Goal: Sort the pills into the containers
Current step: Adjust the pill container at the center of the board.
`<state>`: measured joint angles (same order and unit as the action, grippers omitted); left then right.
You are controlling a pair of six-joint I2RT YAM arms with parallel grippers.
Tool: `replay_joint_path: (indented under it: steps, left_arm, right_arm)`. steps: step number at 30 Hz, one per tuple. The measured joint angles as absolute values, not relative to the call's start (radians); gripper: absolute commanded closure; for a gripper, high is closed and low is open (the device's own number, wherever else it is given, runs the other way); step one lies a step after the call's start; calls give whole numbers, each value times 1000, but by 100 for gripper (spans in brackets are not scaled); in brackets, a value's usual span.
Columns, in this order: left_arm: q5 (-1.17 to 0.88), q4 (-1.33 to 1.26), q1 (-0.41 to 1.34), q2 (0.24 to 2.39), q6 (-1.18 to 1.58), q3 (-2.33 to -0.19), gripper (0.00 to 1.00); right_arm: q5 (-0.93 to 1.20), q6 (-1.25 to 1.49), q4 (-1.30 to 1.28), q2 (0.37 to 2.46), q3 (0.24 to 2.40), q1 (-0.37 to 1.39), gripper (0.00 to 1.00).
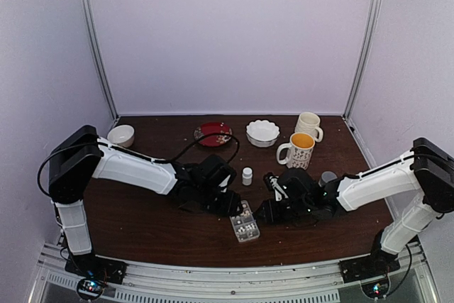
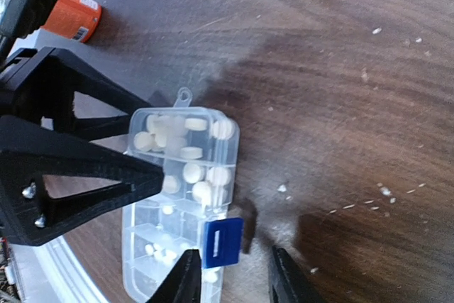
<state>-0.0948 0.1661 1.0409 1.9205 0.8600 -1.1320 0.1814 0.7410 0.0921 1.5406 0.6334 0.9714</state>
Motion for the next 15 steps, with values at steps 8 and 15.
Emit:
replay_joint_path:
  steps: [8,15]
  left_arm:
    - [-104,173,1040,1923,859,-1134,44]
    - [-104,174,1034,1928,860,-1138,48]
  right_arm:
    - [305,764,190,1608,631,967,67]
    - [340,775,208,1651,651,962,72]
